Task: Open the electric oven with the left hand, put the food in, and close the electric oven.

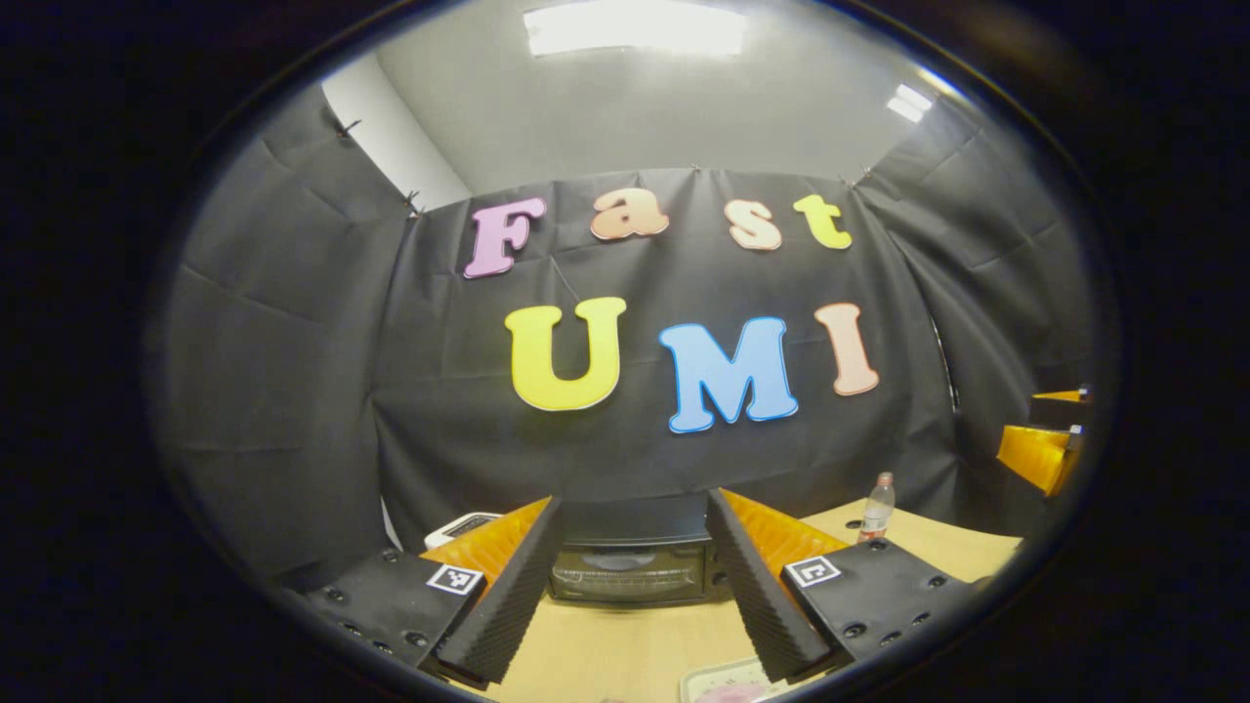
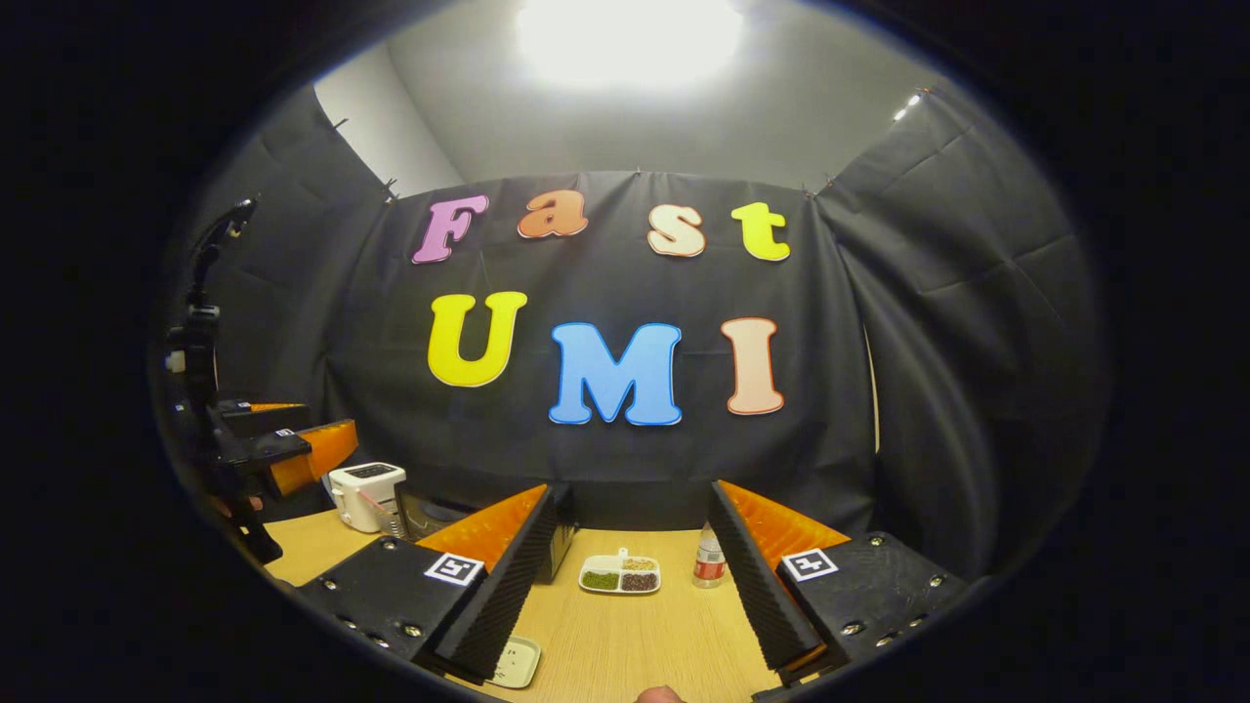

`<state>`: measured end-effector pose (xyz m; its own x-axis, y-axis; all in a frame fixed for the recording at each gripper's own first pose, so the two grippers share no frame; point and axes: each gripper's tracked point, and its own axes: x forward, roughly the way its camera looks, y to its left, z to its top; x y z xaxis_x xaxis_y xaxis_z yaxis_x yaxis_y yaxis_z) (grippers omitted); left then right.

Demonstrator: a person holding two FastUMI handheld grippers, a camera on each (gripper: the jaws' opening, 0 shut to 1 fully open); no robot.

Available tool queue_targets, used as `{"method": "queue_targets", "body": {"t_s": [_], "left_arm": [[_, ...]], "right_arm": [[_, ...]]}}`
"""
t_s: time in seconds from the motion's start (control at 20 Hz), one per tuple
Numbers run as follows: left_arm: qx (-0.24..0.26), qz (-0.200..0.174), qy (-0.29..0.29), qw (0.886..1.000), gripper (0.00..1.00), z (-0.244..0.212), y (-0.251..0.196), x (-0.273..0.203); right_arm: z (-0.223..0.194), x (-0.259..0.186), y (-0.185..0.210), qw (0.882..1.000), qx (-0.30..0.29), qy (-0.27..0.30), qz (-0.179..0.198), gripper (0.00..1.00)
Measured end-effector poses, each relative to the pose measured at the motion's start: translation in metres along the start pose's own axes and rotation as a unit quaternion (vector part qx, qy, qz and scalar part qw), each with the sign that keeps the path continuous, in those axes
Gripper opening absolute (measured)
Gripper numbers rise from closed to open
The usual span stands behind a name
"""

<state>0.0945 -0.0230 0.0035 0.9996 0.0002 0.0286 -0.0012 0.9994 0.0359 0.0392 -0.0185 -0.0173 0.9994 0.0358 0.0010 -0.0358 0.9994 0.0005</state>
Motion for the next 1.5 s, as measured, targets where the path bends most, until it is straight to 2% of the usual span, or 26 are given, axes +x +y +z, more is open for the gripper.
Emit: {"method": "queue_targets", "body": {"t_s": [0.25,0.6,0.75,1.05,1.15,1.25,1.3,1.4,1.5], "left_arm": [[-0.004,-0.015,0.011,1.0,1.0,-0.025,0.013,0.068],[-0.019,-0.031,0.048,0.998,1.0,-0.08,0.032,0.14],[-0.022,-0.041,0.067,0.997,1.0,-0.106,0.035,0.165],[-0.024,-0.062,0.107,0.992,1.0,-0.159,0.033,0.212],[-0.026,-0.071,0.116,0.99,0.97,-0.176,0.03,0.226],[-0.027,-0.075,0.128,0.989,1.0,-0.194,0.028,0.237],[-0.027,-0.076,0.134,0.988,0.97,-0.203,0.028,0.242],[-0.028,-0.077,0.146,0.986,1.0,-0.221,0.026,0.251],[-0.027,-0.074,0.159,0.984,0.97,-0.238,0.028,0.255]], "right_arm": [[0.002,0.022,0.001,0.999,-0.006,-0.002,-0.037,0.95],[-0.013,0.047,0.025,0.998,-0.011,0.017,-0.053,0.95],[-0.02,0.058,0.038,0.998,-0.013,0.026,-0.052,0.95],[-0.026,0.072,0.052,0.996,-0.012,0.038,-0.083,0.95],[-0.029,0.076,0.052,0.995,-0.019,0.04,-0.095,0.95],[-0.033,0.078,0.056,0.993,-0.019,0.049,-0.101,0.95],[-0.034,0.079,0.057,0.993,-0.015,0.052,-0.103,0.95],[-0.036,0.08,0.057,0.992,-0.012,0.058,-0.111,0.95],[-0.038,0.081,0.056,0.991,-0.013,0.06,-0.119,0.95]]}}
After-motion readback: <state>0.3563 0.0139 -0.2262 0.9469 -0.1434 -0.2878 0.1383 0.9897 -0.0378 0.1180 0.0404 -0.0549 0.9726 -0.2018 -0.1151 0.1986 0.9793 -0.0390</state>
